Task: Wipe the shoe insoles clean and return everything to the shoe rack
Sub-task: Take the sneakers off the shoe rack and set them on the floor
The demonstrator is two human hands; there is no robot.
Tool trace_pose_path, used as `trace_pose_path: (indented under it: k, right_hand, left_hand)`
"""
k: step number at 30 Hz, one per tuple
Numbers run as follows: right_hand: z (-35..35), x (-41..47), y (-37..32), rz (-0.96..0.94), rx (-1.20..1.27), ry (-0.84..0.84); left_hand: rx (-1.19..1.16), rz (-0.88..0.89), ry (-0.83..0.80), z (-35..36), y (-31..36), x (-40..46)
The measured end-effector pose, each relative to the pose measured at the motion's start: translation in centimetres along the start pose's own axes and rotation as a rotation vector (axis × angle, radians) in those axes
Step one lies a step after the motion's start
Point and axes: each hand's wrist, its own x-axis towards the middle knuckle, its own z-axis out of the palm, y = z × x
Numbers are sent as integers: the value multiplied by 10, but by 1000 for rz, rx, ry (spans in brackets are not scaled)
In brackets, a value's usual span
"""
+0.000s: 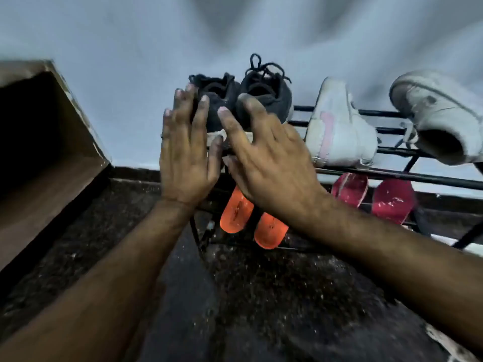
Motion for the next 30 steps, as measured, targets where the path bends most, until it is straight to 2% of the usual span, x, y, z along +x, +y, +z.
trace_pose_path:
  k: [3,6,10,13,18,22,30]
  right_hand:
    - [1,23,1,121,-64,-112]
    - [11,56,10,277,18,-291]
    - [-11,61,8,364,188,-317]
    - [-49,42,-9,399,225,-215]
    - [-114,-2,-33,286,80,-24]
    - [-161,-45,-54,273,-12,14]
    - [-212,-132,-92,265,-9,9]
  left_hand:
    - [-7,-12,-83,-9,-8,12]
    - [-58,-79,-269,-19,-11,34]
    - [-29,-167,-406,-50,5,52]
    - [-133,-188,-320,-84,25,36]
    - [-25,-84,-94,-165,65,-3]
    - [-46,-54,-33,-210,107,-30]
    - [-21,-18,-136,-255,157,-100]
